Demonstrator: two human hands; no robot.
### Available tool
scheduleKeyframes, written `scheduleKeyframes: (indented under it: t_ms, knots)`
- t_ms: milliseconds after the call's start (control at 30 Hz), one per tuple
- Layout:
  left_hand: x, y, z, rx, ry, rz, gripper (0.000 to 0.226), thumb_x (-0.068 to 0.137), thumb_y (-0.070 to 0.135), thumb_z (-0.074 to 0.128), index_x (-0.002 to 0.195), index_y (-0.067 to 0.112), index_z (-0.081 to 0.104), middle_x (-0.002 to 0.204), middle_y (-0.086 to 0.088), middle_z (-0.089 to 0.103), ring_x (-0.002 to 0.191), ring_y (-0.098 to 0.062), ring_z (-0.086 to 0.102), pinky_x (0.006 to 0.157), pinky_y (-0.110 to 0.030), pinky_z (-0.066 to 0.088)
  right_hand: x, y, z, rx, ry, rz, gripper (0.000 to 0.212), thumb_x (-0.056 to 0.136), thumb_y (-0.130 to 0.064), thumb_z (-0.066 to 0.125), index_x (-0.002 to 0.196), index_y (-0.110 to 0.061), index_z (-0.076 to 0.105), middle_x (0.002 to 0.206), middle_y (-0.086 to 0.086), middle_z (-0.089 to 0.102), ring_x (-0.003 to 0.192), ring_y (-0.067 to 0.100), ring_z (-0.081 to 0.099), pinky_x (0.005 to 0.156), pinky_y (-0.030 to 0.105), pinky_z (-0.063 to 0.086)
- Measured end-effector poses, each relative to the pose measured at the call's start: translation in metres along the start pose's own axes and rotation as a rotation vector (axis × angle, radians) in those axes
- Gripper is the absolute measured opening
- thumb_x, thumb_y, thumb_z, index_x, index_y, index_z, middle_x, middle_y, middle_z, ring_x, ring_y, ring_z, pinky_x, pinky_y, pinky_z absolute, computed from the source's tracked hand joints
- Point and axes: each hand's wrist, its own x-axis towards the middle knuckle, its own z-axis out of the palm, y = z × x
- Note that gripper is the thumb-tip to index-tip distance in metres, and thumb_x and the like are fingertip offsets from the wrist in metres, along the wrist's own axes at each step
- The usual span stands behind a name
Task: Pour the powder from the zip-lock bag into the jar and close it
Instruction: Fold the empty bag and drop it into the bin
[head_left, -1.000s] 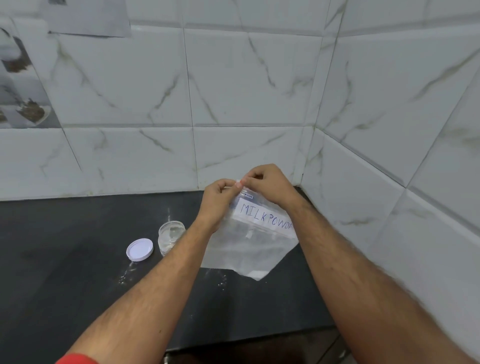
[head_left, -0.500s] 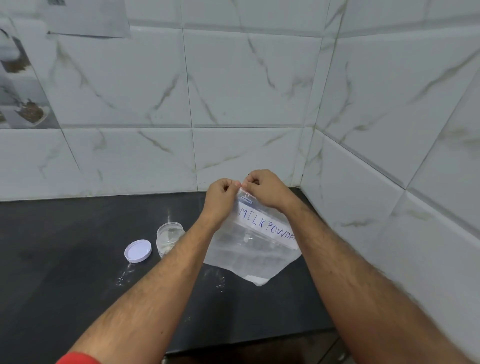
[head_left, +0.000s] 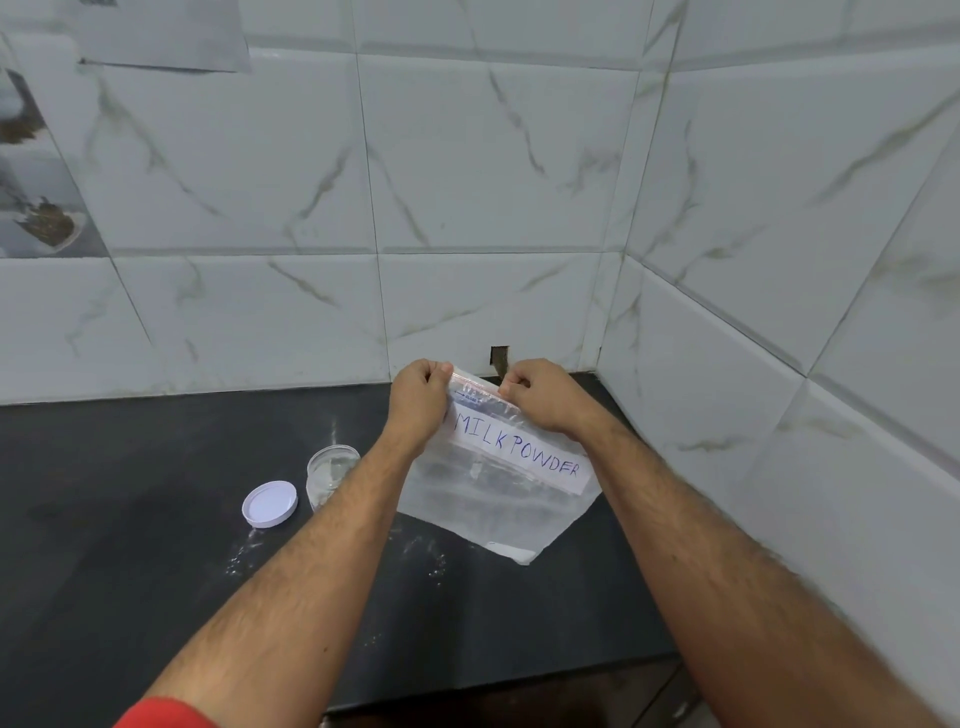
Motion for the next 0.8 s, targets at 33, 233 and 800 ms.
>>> scheduleKeyframes:
  t_ms: [33, 233, 800]
  knots:
    - [0.001, -0.001, 0.001, -0.002, 0.003, -0.003, 0.031, 0.102, 0.022, 0.049, 0.073, 0.011, 0.054, 0.061, -0.002, 0.054, 0.055, -0.015, 0.048, 0.061, -0.032, 0.042, -0.001, 0.001, -0.001, -0.009, -0.003, 0.001, 0.019, 0.099, -0.016, 0.057, 0.080, -0.012, 0.061, 0.082, -0.005, 0.059, 0.070, 0.005, 0.051, 0.059, 0.022, 0.035]
    - [0.004, -0.004, 0.002, 0.025, 0.015, -0.017, 0.034, 0.101, 0.023, 0.048, 0.069, 0.012, 0.050, 0.061, -0.005, 0.052, 0.060, -0.022, 0.047, 0.063, -0.033, 0.041, -0.005, 0.009, -0.006, -0.086, -0.008, 0.027, 0.028, 0.099, -0.014, 0.055, 0.072, -0.017, 0.054, 0.075, -0.010, 0.055, 0.071, 0.009, 0.050, 0.057, 0.021, 0.034]
    - [0.004, -0.004, -0.022, 0.079, 0.069, -0.032, 0.033, 0.102, 0.020, 0.045, 0.073, 0.006, 0.051, 0.064, -0.013, 0.046, 0.059, -0.021, 0.041, 0.057, -0.030, 0.035, -0.024, 0.046, -0.032, -0.172, -0.003, 0.110, 0.028, 0.098, -0.019, 0.056, 0.071, -0.021, 0.055, 0.076, -0.009, 0.058, 0.073, 0.011, 0.053, 0.061, 0.025, 0.039]
